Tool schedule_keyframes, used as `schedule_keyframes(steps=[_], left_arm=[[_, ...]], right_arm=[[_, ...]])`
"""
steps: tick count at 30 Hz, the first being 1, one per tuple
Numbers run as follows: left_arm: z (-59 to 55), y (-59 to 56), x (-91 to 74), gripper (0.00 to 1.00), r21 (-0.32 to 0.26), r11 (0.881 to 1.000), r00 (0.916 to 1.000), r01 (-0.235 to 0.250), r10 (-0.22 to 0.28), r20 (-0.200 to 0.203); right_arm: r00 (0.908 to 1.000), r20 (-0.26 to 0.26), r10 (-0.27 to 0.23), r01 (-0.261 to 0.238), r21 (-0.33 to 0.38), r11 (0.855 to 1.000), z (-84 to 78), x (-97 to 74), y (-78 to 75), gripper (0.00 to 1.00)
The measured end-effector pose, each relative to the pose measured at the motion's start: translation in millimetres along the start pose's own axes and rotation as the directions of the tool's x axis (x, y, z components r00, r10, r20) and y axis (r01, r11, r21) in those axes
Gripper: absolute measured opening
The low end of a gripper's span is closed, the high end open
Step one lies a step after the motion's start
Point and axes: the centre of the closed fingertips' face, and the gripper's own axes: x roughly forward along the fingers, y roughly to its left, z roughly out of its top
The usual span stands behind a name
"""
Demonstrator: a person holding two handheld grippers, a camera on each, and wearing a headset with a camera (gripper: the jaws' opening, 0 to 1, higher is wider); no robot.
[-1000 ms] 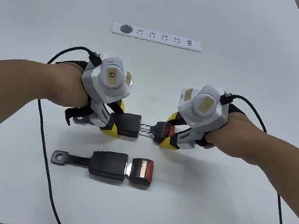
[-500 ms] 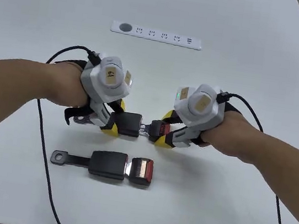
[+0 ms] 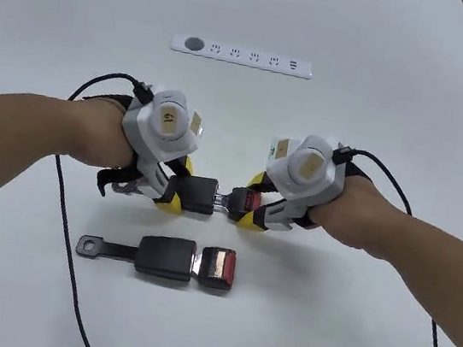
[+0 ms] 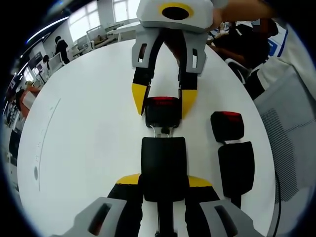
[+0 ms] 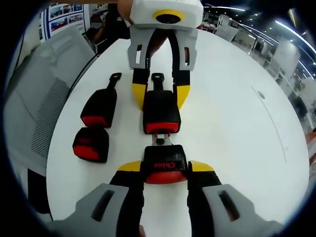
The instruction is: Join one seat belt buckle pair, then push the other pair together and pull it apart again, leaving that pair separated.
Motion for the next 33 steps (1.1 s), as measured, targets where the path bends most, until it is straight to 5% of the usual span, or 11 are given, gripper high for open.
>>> schedule_keyframes(steps=[14,33], left_arm=[[-0.5,0.4,0.6,0.33,0.003,1.000,0.9999,-0.002,0.002,-0.013],[0.2,0.9,-0.7,0.33,-0.006,1.000,0.9999,-0.005,0.004,-0.013]], right_arm=[[1.0000,0.006,0.006,-0.006,0.001,1.000,13.1,10.9,1.0,0.31],[0.9999,-0.001,0.011,-0.011,0.004,1.000,11.1,12.0,1.1,0.31]])
